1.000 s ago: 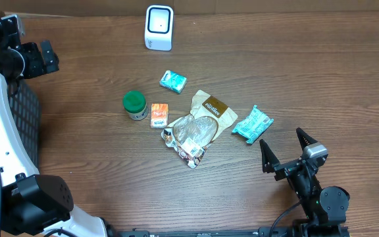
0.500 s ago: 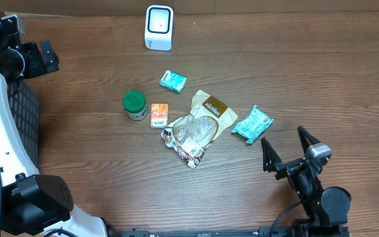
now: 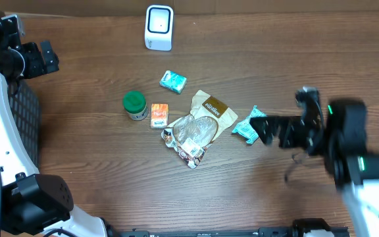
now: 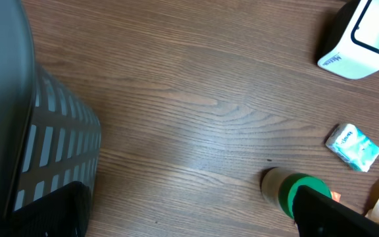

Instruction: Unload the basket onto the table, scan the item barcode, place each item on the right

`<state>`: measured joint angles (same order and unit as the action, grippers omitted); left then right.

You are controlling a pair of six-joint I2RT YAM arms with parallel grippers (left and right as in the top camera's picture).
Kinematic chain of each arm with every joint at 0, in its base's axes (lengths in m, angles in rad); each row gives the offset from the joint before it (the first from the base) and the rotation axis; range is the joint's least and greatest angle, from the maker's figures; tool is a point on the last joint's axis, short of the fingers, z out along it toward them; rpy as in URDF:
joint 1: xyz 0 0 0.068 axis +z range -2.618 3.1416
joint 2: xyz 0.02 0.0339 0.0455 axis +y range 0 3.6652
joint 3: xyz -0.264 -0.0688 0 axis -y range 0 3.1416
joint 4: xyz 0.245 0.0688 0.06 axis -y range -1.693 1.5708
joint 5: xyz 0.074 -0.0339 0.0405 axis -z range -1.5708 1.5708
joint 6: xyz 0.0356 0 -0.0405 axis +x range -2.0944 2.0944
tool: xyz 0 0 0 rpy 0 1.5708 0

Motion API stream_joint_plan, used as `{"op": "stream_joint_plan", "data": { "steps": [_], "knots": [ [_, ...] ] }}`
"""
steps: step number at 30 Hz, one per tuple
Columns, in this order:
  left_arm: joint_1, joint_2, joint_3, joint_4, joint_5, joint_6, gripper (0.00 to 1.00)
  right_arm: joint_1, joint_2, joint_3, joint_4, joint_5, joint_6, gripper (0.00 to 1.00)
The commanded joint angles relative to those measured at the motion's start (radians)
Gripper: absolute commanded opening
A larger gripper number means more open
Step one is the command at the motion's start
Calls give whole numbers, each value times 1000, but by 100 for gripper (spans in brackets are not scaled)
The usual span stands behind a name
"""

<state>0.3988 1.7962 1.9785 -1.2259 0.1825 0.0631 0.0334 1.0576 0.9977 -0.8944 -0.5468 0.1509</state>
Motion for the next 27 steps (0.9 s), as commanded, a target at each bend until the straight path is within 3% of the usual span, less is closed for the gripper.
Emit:
{"op": "stream_joint_plan", "data": {
  "steps": [1, 4, 5, 7, 8, 12, 15, 21, 27],
  "knots": [
    [-6, 11, 4, 3, 1, 27, 99, -1, 251, 115, -40, -174, 33, 100],
    [-6, 11, 4, 3, 1, 27, 100, -1, 401, 124, -28, -292, 17, 98],
    [-6, 11, 4, 3, 1, 27, 99, 1, 447, 124, -27, -295, 18, 79],
    [-6, 11, 4, 3, 1, 27, 100, 6, 513, 124, -35, -254, 50, 65],
    [-6, 11, 4, 3, 1, 27, 100, 10, 537, 123, -38, -212, 87, 63],
    [-6, 11, 4, 3, 1, 27, 100, 52, 573, 122, -55, 100, 325, 60],
    [-6, 11, 4, 3, 1, 27, 100, 79, 572, 120, -55, 224, 430, 60],
    [-6, 11, 4, 3, 1, 27, 100, 137, 572, 55, -15, 371, 597, 61],
    [-6, 11, 4, 3, 1, 27, 99, 152, 573, -19, 97, 387, 646, 60]
  ]
}}
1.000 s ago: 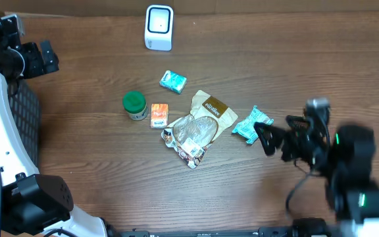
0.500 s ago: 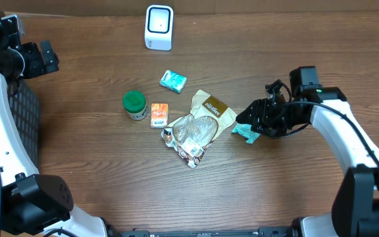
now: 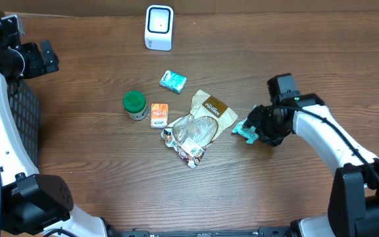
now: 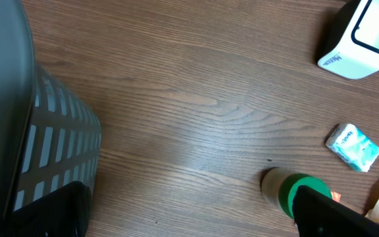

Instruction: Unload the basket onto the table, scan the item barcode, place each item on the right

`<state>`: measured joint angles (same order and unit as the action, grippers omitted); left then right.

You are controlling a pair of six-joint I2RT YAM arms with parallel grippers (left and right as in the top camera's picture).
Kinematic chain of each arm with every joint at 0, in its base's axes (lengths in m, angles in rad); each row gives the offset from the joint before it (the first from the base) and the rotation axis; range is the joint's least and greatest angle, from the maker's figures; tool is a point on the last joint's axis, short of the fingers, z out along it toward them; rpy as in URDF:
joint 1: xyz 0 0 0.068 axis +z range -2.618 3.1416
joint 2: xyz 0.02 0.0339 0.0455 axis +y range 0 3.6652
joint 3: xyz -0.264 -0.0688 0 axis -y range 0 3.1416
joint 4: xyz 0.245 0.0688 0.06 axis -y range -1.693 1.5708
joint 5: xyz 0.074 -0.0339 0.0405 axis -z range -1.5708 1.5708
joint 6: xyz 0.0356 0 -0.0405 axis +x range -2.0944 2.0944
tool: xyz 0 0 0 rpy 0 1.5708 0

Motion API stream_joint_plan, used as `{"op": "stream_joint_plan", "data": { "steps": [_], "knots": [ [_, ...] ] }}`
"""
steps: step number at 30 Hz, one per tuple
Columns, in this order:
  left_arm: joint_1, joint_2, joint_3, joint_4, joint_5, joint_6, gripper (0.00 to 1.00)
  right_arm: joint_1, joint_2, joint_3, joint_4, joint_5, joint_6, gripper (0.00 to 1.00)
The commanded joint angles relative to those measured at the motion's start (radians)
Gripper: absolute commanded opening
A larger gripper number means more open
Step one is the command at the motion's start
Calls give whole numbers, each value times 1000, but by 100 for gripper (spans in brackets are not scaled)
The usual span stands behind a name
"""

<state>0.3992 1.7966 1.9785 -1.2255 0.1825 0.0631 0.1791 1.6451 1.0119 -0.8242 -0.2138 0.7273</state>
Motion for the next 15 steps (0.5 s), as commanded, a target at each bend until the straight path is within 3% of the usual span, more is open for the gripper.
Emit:
{"op": "stream_joint_plan", "data": {
  "steps": [1, 9, 15],
  "knots": [
    [-7, 10, 4, 3, 1, 27, 99, 6, -15, -48, 47, 57, 70, 60],
    [-7, 10, 4, 3, 1, 27, 99, 6, -14, -145, 181, 75, 61, 48],
    [-7, 10, 4, 3, 1, 27, 100, 6, -14, -157, 200, 123, -24, 11]
  ]
}}
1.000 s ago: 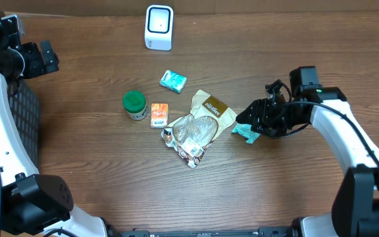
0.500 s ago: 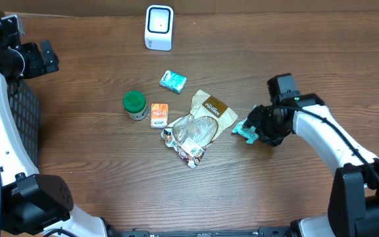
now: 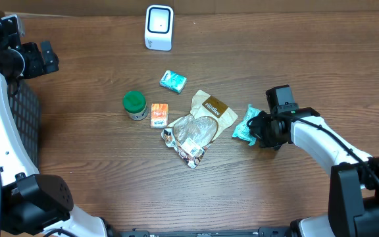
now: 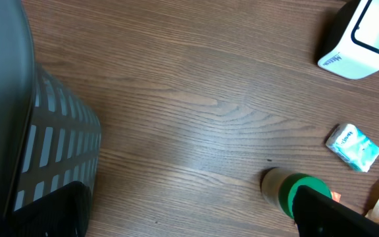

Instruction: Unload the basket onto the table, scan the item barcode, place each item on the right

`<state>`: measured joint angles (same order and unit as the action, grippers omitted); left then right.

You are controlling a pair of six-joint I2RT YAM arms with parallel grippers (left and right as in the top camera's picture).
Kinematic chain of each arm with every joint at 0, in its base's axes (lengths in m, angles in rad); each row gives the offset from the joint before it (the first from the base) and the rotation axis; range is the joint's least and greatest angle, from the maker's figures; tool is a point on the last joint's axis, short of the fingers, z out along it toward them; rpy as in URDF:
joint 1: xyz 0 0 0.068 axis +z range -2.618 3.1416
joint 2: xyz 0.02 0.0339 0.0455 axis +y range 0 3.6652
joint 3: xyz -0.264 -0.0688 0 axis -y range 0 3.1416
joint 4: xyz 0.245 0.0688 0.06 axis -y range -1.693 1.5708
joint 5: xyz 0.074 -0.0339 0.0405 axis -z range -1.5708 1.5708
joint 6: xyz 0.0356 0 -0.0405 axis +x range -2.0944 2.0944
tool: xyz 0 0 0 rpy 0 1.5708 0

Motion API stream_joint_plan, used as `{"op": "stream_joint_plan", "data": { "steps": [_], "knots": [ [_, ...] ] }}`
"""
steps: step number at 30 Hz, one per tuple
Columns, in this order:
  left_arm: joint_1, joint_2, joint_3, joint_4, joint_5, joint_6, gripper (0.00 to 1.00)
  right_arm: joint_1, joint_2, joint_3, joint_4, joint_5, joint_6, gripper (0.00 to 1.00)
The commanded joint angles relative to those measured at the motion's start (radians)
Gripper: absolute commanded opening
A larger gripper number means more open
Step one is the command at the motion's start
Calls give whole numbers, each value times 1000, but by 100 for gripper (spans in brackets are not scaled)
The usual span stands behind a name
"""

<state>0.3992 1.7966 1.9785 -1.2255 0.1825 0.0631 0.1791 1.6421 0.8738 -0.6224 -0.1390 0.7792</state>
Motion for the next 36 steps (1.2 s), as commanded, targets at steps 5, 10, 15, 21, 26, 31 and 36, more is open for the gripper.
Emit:
{"op": "stream_joint_plan", "data": {
  "steps": [5, 10, 15, 21, 26, 31, 36],
  "knots": [
    [-7, 10, 4, 3, 0, 27, 100, -8, -17, 20, -23, 26, -286, 5],
    [-7, 10, 4, 3, 1, 27, 99, -12, -19, 148, -71, 11, -606, 4],
    [-7, 10, 4, 3, 1, 27, 100, -12, -19, 221, -91, 30, -773, 19],
    [-7, 10, 4, 3, 1, 27, 99, -12, -19, 261, -107, -17, -716, 54],
    [-7, 10, 4, 3, 1, 27, 100, 1, -13, 258, -65, -282, -562, 38],
    [-7, 10, 4, 3, 1, 27, 99, 76, -2, 204, 34, -314, -350, 28],
    [-7, 10, 4, 3, 1, 27, 100, 114, 13, 144, 35, -204, -225, 28]
  ]
}}
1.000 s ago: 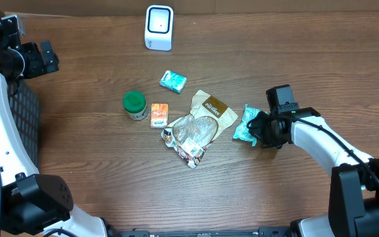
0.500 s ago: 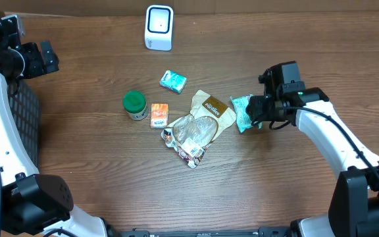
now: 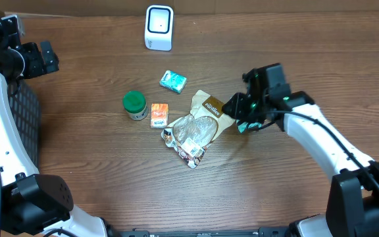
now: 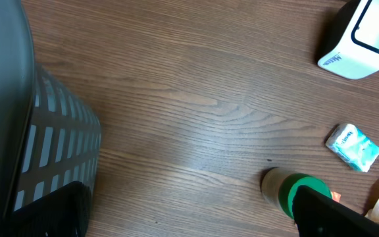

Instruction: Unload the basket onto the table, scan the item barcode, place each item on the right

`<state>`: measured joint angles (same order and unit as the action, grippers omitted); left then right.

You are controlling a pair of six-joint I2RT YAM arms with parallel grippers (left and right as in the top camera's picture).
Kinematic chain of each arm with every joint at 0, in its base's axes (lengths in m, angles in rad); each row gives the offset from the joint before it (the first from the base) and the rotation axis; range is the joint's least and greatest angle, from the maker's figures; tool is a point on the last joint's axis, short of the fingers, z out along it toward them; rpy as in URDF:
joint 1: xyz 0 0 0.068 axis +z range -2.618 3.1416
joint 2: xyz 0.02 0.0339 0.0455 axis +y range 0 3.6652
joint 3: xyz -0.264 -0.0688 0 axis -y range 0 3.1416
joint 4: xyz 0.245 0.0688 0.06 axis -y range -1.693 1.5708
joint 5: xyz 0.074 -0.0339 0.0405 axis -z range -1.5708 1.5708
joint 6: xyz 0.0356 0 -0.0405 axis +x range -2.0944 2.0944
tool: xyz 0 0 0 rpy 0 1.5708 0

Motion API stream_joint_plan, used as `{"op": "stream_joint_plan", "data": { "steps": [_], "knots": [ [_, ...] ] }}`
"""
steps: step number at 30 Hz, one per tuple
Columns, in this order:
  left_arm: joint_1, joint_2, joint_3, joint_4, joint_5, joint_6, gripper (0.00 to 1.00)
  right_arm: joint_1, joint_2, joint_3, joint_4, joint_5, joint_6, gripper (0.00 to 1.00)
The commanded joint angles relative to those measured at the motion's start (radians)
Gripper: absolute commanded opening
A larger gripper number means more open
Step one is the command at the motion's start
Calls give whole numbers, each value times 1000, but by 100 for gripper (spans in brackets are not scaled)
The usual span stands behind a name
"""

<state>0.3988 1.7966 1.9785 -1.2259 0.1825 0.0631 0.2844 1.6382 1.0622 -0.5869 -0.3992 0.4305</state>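
The white barcode scanner (image 3: 158, 27) stands at the table's far edge, also seen in the left wrist view (image 4: 360, 36). My right gripper (image 3: 242, 112) hangs at the right edge of the brown-and-clear snack bag (image 3: 199, 124), shut on a small teal packet (image 3: 242, 127) that only peeks out under the fingers. At the far left, near a dark basket, my left gripper (image 3: 45, 58) is held high. In its wrist view the left gripper (image 4: 189, 217) is open and holds nothing.
A second teal packet (image 3: 173, 81), a green-lidded jar (image 3: 135, 105) and an orange packet (image 3: 158, 114) lie left of the bag. The dark slotted basket (image 4: 38, 145) stands at the left table edge. Bare wood lies between the items and the scanner.
My right gripper has moved up and to the left, from right of the snack bag to its right edge. The teal packet has left its spot on the table with it. The left arm is unchanged.
At first my right arm was at the right, its gripper just right of the teal packet on the table. Then it stood over the packet, then closed around it. Now it holds the packet by the bag's edge. The left arm stayed still throughout.
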Motion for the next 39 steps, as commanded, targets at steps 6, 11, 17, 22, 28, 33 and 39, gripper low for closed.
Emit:
{"op": "stream_joint_plan", "data": {
  "steps": [6, 11, 17, 22, 28, 33, 39],
  "knots": [
    [-6, 10, 4, 3, 1, 27, 100, 6, 31, -103, 3, 103, 154, 29],
    [-6, 10, 4, 3, 1, 27, 100, -32, 43, -106, -1, 213, 154, 33],
    [-6, 10, 4, 3, 1, 27, 100, -115, 43, -106, -24, 220, 153, 33],
    [-6, 10, 4, 3, 1, 27, 99, -154, 43, -98, -12, 190, 122, 33],
    [-6, 10, 4, 3, 1, 27, 99, -203, 28, 24, -112, 93, 13, 40],
    [-6, 10, 4, 3, 1, 27, 99, -298, 28, 121, -221, 60, -97, 48],
    [-6, 10, 4, 3, 0, 27, 100, -346, 115, 117, -224, -28, -173, 46]
  ]
}}
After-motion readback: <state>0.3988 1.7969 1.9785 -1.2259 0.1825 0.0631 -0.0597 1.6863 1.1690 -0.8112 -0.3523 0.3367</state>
